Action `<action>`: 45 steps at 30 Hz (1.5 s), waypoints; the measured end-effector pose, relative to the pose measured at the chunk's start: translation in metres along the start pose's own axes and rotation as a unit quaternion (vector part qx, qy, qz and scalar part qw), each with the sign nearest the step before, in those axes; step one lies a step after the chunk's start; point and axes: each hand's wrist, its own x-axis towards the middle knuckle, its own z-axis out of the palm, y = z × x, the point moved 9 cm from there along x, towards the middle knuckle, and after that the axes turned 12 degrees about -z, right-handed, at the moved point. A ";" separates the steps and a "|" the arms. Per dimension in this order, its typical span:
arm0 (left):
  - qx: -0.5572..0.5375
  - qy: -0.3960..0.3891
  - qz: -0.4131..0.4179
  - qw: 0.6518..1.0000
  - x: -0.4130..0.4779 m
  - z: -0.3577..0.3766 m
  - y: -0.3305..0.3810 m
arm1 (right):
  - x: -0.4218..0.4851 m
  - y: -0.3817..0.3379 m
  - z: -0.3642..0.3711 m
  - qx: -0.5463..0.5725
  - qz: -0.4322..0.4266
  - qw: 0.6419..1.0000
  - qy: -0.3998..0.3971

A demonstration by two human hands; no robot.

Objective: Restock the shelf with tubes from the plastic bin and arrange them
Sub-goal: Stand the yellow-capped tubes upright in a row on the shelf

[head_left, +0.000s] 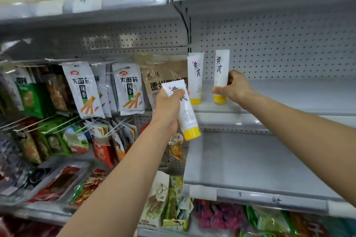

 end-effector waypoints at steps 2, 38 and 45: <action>-0.007 -0.001 -0.004 1.000 0.009 0.001 0.001 | 0.012 0.013 0.009 -0.022 0.011 1.000 -0.008; -0.008 0.018 0.017 1.000 0.013 -0.002 0.009 | -0.043 -0.073 0.048 -0.011 -0.108 0.970 -0.218; -0.046 0.002 0.037 0.998 -0.001 0.006 0.019 | -0.082 -0.087 0.062 -0.145 -0.133 0.958 -0.210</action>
